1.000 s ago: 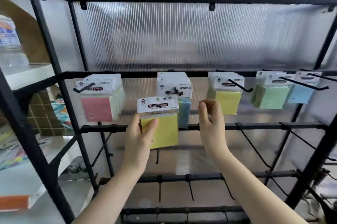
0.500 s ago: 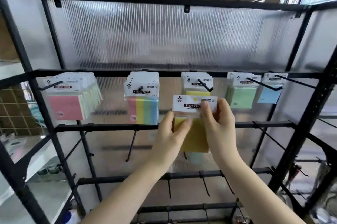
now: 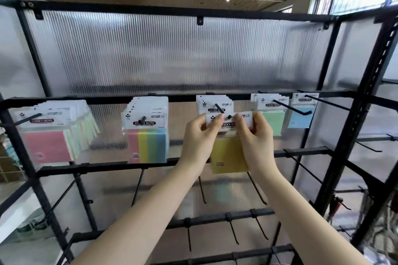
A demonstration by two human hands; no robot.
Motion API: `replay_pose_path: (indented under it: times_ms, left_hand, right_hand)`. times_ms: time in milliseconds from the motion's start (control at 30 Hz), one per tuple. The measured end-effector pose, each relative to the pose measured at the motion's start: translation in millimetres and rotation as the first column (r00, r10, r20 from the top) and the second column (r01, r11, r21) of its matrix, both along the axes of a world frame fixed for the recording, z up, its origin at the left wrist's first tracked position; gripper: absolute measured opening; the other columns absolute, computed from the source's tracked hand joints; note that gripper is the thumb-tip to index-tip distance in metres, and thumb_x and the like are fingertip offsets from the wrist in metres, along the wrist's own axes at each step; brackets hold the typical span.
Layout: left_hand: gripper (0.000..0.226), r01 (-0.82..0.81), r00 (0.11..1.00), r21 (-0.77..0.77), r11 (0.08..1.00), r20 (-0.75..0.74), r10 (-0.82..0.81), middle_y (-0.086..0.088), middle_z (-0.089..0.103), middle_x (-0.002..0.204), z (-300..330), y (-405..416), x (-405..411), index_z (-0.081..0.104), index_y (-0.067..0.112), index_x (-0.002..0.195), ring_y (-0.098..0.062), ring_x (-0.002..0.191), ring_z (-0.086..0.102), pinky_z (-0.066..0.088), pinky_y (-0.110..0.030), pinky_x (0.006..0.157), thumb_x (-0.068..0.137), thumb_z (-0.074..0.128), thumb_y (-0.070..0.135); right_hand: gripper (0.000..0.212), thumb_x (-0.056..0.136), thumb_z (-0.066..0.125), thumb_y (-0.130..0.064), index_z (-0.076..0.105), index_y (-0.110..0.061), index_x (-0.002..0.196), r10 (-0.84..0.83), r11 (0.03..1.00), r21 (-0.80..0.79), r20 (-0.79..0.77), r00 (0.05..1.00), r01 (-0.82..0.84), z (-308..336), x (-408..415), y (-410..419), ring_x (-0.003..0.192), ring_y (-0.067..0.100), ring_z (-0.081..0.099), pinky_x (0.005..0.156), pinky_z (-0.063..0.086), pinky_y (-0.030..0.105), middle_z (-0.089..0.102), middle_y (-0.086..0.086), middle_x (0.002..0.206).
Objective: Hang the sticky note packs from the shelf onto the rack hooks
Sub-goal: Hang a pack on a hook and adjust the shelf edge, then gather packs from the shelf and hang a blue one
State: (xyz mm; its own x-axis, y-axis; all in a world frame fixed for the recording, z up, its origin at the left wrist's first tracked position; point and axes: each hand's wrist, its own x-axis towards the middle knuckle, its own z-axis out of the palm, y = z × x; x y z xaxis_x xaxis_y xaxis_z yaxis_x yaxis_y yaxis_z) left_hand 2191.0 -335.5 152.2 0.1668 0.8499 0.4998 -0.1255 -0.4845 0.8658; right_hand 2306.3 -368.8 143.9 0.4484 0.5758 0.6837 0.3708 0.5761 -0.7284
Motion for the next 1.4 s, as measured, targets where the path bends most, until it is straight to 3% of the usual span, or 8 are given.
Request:
replay_pose_path:
  times_ms: [200,367,600,800,1067,1267,1333,1400]
  left_hand:
    - [0.035,-0.096,0.992,0.094,0.991,-0.071,0.103,-0.009,0.058,0.067,-11.8,15.8,4.8,0.061,0.005,0.082,-0.009,0.062,0.053,0.038,-0.010,0.055,0.089,0.058,0.039]
    - [0.027,-0.269,0.956,0.141,0.953,-0.084,0.283,0.008,0.050,0.086,-21.7,35.4,7.2,0.051,0.012,0.101,0.000,0.081,0.049,0.035,0.001,0.071,0.088,0.062,0.033]
    - [0.034,-0.343,0.921,0.068,0.937,-0.172,0.350,-0.006,0.058,0.099,-36.0,63.9,10.5,0.049,0.011,0.100,-0.016,0.089,0.056,0.038,-0.008,0.066,0.088,0.061,0.040]
    - [0.035,-0.350,0.920,-0.001,0.937,-0.191,0.343,-0.009,0.060,0.094,-41.3,74.1,15.5,0.051,0.009,0.097,-0.021,0.084,0.058,0.046,-0.031,0.071,0.090,0.058,0.042]
    - [0.028,-0.353,0.917,-0.018,0.936,-0.206,0.342,-0.007,0.058,0.089,-61.1,67.9,9.4,0.049,0.009,0.092,-0.019,0.082,0.055,0.037,-0.013,0.062,0.091,0.058,0.036]
    - [0.008,-0.281,0.872,-0.009,0.960,-0.420,0.252,0.007,0.054,0.087,-99.1,48.8,-8.9,0.049,0.015,0.097,-0.012,0.085,0.054,0.039,-0.013,0.067,0.094,0.055,0.020]
    - [0.017,-0.260,0.826,-0.030,0.965,-0.525,0.206,0.008,0.055,0.096,-108.7,41.5,-19.5,0.048,0.015,0.111,-0.009,0.091,0.054,0.042,-0.013,0.070,0.096,0.052,0.021]
    - [0.023,-0.255,0.754,-0.013,0.967,-0.628,0.190,0.006,0.056,0.108,-114.6,35.0,-33.9,0.048,0.016,0.119,-0.011,0.097,0.056,0.047,-0.025,0.080,0.097,0.049,0.023]
  right_hand:
    - [0.026,0.093,0.061,-0.022,0.047,-0.022,0.071,-0.011,0.998,-0.053,0.037,0.999,0.013,-7.9,8.3,16.7,0.056,-0.004,0.041,0.055,0.035,0.011,0.047,-0.012,0.063]
    - [0.015,0.090,0.064,-0.026,0.052,-0.016,0.090,-0.042,0.996,-0.080,0.034,0.999,0.045,-13.6,16.5,33.0,0.068,-0.005,0.048,0.066,0.038,0.007,0.053,-0.008,0.078]
    - [0.023,0.088,0.066,-0.026,0.051,-0.015,0.101,-0.075,0.967,-0.244,0.030,0.997,0.080,-23.0,30.7,56.4,0.082,0.009,0.054,0.071,0.042,0.011,0.054,-0.004,0.089]
    - [0.020,0.091,0.063,-0.026,0.054,-0.010,0.096,-0.071,0.954,-0.291,0.020,0.997,0.074,-26.9,31.3,68.5,0.075,0.009,0.054,0.070,0.044,0.020,0.056,-0.003,0.083]
    - [0.017,0.094,0.058,-0.035,0.050,-0.021,0.087,-0.091,0.921,-0.379,0.023,0.996,0.092,-53.4,32.5,61.5,0.073,0.006,0.053,0.059,0.042,0.011,0.058,-0.004,0.082]
    - [0.021,0.099,0.047,-0.031,0.057,-0.020,0.083,-0.007,0.827,-0.562,0.044,0.999,0.031,-99.6,30.7,46.0,0.078,0.019,0.062,0.065,0.047,0.027,0.065,0.001,0.082]
    - [0.019,0.099,0.047,-0.029,0.060,-0.021,0.086,0.054,0.786,-0.618,0.102,0.993,0.021,-108.9,23.6,41.8,0.081,0.020,0.063,0.071,0.050,0.031,0.066,-0.002,0.083]
    - [0.019,0.098,0.048,-0.030,0.062,-0.017,0.096,0.116,0.757,-0.654,0.159,0.980,0.017,-113.2,11.9,38.6,0.082,0.018,0.063,0.074,0.052,0.033,0.066,-0.003,0.084]
